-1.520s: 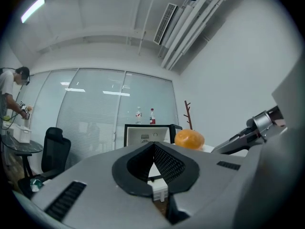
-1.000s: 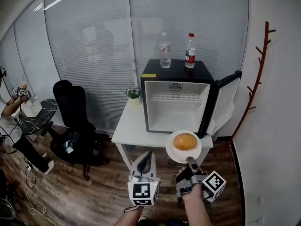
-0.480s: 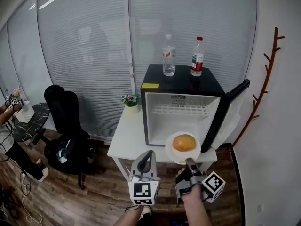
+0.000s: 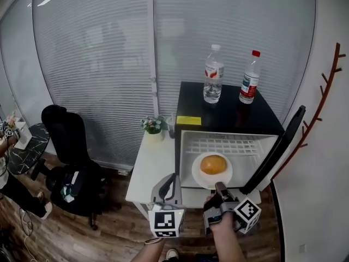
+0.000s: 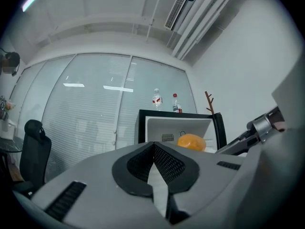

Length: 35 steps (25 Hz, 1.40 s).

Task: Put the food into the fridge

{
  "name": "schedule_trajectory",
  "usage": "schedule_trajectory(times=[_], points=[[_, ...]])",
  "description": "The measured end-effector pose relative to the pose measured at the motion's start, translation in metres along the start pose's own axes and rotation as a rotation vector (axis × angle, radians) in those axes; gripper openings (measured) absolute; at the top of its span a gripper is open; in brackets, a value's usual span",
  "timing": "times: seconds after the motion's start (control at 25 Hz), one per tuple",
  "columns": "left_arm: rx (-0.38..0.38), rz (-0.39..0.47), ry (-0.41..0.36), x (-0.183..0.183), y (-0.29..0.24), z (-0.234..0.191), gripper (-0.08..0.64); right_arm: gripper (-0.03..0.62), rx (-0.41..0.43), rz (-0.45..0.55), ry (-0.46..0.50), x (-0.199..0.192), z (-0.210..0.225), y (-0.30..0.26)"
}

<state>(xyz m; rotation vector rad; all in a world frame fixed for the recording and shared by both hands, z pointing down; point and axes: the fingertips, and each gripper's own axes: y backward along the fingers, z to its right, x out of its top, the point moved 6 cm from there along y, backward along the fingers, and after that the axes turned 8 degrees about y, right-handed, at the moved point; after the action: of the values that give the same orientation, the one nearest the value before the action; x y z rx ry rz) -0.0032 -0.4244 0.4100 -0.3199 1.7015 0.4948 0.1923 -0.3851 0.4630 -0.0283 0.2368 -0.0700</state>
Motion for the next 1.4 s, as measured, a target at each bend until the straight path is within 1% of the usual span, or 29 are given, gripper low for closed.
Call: schedule_trajectory(times=[0.24, 0.36, 0.48, 0.6, 1.0, 1.24, 1.4], points=[[-0.017, -0.008, 0.006, -0.006, -0.038, -0.027, 0.026, 0.037, -0.023, 0.018, 0.001, 0.001, 0.004, -0.047], [-0.007, -0.018, 0.014, -0.008, -0.051, -0.035, 0.026, 0.037, -0.046, 0.013, -0.006, 0.001, 0.009, -0.062], [-0.002, -0.030, 0.015, -0.013, -0.062, -0.038, 0.026, 0.037, -0.060, -0.001, -0.007, 0.005, 0.013, -0.077], [0.003, -0.021, 0.003, -0.015, -0.071, -0.036, 0.026, 0.037, -0.061, -0.021, -0.013, 0.009, 0.015, -0.091], [0.082, -0.011, -0.025, -0.018, -0.082, -0.035, 0.026, 0.037, -0.046, -0.089, -0.020, 0.011, 0.014, -0.130], [0.124, -0.008, -0.038, -0.017, -0.082, -0.040, 0.026, 0.037, -0.050, -0.085, -0.021, 0.016, 0.012, -0.148], [0.137, -0.003, -0.042, -0.016, -0.084, -0.042, 0.026, 0.038, -0.059, -0.086, -0.031, 0.018, 0.012, -0.154]])
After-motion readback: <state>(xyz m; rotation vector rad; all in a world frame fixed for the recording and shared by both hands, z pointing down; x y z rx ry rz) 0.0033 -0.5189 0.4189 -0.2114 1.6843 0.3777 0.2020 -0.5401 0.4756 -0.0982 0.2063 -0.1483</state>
